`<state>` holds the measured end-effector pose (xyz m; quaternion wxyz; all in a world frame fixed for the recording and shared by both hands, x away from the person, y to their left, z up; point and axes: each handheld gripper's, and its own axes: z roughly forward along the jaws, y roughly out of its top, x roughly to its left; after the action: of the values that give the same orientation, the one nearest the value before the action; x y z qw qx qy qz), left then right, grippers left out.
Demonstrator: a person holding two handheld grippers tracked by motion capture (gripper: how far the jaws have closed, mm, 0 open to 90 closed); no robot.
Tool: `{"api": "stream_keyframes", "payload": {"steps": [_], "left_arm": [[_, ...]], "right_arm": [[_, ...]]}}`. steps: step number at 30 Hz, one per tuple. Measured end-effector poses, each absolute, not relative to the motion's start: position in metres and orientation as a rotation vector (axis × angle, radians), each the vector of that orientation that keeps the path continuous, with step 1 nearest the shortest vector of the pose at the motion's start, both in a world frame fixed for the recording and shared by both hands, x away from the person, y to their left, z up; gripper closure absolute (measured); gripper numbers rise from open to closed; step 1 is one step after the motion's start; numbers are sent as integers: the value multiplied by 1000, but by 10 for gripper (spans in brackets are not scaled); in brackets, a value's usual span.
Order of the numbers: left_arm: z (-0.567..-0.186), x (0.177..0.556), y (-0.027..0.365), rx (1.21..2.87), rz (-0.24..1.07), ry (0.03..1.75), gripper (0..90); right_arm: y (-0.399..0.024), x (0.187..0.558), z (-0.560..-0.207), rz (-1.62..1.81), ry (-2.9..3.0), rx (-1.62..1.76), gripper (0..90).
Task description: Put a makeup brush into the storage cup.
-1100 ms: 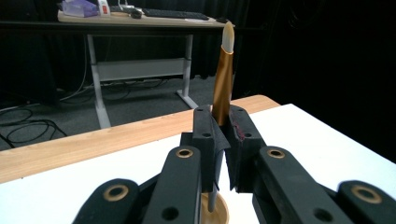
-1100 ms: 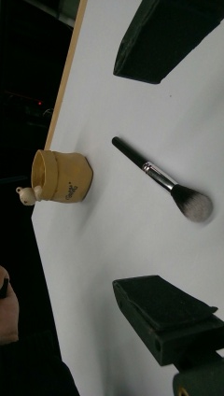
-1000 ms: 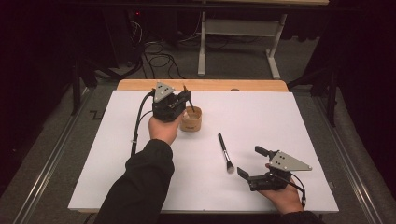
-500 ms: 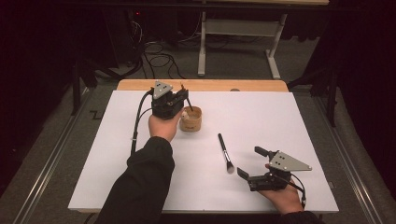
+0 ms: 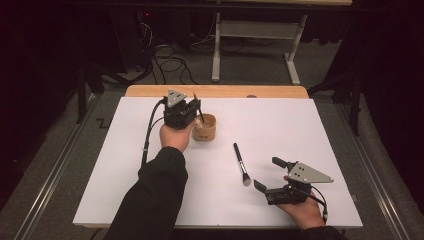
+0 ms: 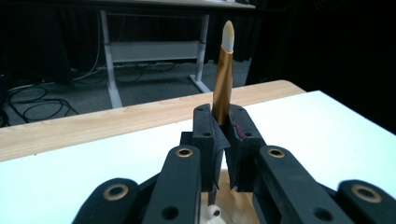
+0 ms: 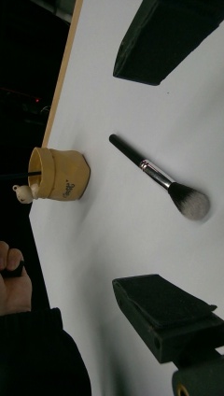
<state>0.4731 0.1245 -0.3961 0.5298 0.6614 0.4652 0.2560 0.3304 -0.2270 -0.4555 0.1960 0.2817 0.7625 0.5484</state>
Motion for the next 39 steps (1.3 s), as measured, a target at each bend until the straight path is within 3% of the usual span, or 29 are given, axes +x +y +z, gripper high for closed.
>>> {"api": "stream_keyframes", "payload": {"steps": [26,28,32,39], "left_arm": [[-413,472,130,1611,595,1133,815],[-412,470,129,1617,610,1103,707],[-410,468,130,1617,651,1126,365],[-410,466,136,1615,638,1154,210]], "right_arm": [[-226,331,-456,1535,2143,785,28],[-226,331,-456,1531,2147,784,29],[-226,331,-457,1527,2155,778,30],[-226,331,-457,1526,2156,775,30]]}}
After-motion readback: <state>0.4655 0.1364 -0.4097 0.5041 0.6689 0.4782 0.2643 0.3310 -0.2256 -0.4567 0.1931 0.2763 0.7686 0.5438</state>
